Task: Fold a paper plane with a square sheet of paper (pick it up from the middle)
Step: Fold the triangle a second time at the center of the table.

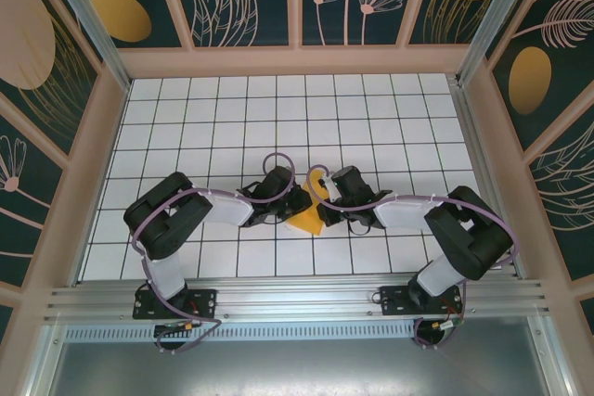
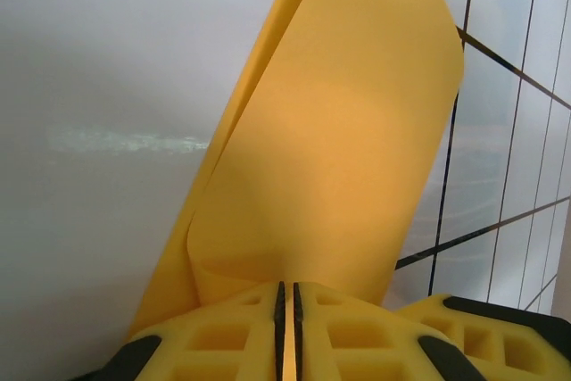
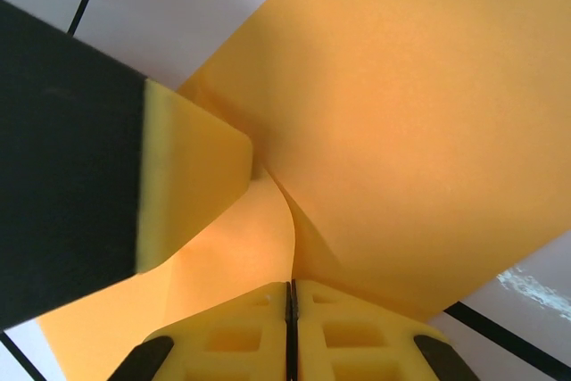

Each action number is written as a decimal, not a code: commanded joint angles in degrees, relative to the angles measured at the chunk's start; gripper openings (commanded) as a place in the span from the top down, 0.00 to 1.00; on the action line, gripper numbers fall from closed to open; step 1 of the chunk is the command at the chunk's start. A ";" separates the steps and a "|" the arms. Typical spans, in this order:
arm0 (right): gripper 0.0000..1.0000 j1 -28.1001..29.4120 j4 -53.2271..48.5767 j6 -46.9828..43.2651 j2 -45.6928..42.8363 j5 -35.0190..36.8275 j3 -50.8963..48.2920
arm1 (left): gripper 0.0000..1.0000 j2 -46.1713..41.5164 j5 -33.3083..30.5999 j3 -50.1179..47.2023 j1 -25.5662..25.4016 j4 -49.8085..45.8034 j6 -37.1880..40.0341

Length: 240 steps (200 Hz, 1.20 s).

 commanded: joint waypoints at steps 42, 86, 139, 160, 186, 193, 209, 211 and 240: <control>0.88 -0.39 -2.55 0.65 2.36 0.76 -0.19 | 0.85 -1.98 -2.80 0.29 0.34 -5.71 1.87; 0.88 -0.35 -2.53 0.61 2.38 0.69 -0.15 | 0.82 -3.37 -2.38 3.77 0.79 -5.97 3.97; 0.88 -0.35 -2.52 0.68 2.30 0.78 -0.27 | 0.82 -0.09 -1.19 3.75 1.20 -5.43 3.65; 0.88 -0.35 -2.55 0.66 2.39 0.78 -0.19 | 0.82 0.71 -2.38 2.36 1.19 -6.32 3.15; 0.88 -0.42 -2.62 0.71 2.37 0.76 -0.19 | 0.83 1.92 -2.78 0.95 1.21 -6.31 2.80; 0.88 -0.36 -2.67 0.71 2.41 0.78 -0.19 | 0.83 2.19 -2.72 0.97 1.19 -6.55 2.80; 0.88 -0.35 -2.65 0.72 2.47 0.86 -0.10 | 0.83 2.45 -2.70 0.95 1.19 -6.96 2.83; 0.88 -0.35 -2.67 0.71 2.49 0.87 -0.10 | 0.84 2.39 -2.64 0.95 1.19 -6.93 2.83; 0.88 -0.35 -2.74 0.71 2.42 0.78 -0.05 | 0.82 -0.64 -1.53 1.42 1.22 -6.91 3.48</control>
